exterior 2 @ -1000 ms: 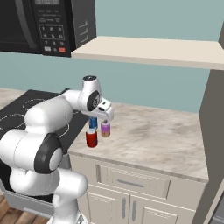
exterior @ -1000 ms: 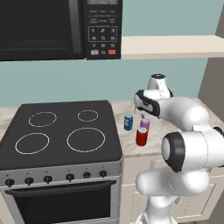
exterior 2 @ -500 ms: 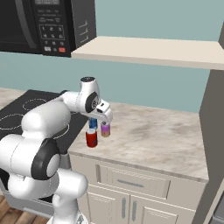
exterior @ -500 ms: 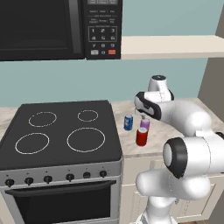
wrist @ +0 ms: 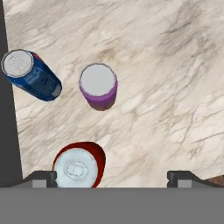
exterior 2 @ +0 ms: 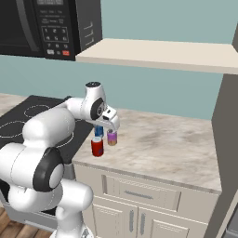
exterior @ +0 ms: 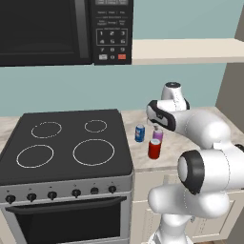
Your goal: Four empty soda cans are scattered around the kitchen. Gather all the cans and cluster them next to the stove for recycling.
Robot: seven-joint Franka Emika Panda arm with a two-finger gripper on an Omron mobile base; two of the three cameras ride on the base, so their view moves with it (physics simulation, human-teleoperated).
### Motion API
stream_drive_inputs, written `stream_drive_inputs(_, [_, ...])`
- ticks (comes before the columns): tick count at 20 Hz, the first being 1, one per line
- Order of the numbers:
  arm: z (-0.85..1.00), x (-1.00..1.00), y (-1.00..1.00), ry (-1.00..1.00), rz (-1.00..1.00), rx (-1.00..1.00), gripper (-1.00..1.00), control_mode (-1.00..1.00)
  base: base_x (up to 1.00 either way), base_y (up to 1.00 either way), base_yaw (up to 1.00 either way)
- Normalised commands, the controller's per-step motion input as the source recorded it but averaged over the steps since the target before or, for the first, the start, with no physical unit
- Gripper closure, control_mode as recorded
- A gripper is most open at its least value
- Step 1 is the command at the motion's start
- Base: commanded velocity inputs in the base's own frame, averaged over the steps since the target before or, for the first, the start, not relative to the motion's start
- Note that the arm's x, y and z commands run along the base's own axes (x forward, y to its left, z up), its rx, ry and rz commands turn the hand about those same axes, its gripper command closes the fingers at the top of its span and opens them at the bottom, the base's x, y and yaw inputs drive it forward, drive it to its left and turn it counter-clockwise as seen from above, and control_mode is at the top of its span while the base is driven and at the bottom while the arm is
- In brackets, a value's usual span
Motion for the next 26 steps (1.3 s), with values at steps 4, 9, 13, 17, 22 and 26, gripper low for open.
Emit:
stream_drive_inputs(4, [0.00,0.00,0.00,0.00,0.00,0.00,-1.00,1.00,0.00,0.00,0.00])
stream_drive_inputs(9, [0.00,0.00,0.00,0.00,0.00,0.00,-1.00,1.00,-0.12,0.00,0.00])
stream_drive_inputs(13, [0.00,0.00,0.00,0.00,0.00,0.00,-1.00,1.00,-0.46,-0.03,0.00])
stream_drive_inputs(17, [0.00,0.00,0.00,0.00,0.00,0.00,-1.00,1.00,-0.57,-0.05,0.00])
stream_drive_inputs(22, [0.00,0.00,0.00,0.00,0.00,0.00,-1.00,1.00,-0.59,-0.04,0.00])
stream_drive_inputs(26, [0.00,0.00,0.00,0.00,0.00,0.00,-1.00,1.00,-0.38,0.00,0.07])
